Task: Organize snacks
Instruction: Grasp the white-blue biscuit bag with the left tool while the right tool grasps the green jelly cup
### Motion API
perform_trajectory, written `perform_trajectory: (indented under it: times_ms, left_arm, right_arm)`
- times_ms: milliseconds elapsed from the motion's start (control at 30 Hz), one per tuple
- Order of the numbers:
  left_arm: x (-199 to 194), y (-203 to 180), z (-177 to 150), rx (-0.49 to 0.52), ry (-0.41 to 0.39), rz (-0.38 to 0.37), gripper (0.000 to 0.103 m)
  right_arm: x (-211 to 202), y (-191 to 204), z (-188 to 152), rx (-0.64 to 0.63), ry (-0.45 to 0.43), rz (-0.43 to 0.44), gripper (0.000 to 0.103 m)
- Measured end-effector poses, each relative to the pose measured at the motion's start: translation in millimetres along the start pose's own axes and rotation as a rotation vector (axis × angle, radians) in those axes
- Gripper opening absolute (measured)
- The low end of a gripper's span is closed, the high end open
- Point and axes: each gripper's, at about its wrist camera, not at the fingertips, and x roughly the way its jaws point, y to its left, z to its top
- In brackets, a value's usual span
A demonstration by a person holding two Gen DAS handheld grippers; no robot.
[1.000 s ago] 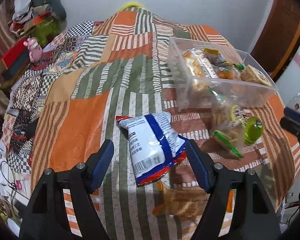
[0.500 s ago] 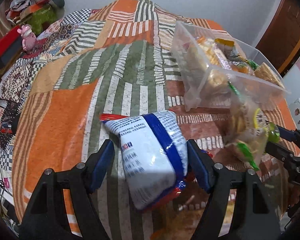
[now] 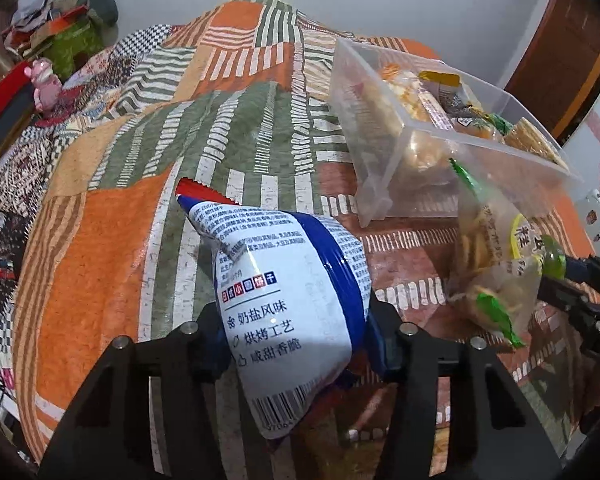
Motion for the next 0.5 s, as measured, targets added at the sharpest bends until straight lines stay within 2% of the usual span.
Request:
perform_trajectory:
  times_ms: [333,500]
  left_arm:
    - [-38,-1,5,0.008,-0.073,0.016,0.051]
    - [-63,-9,16,0.023,-0.128,0.004,0.052]
  right_arm:
    - [-14,-7,2,0.013,-0.035,-0.007,0.044]
    - [-30,-13,10,0.015,-0.083,-0.020,0.044]
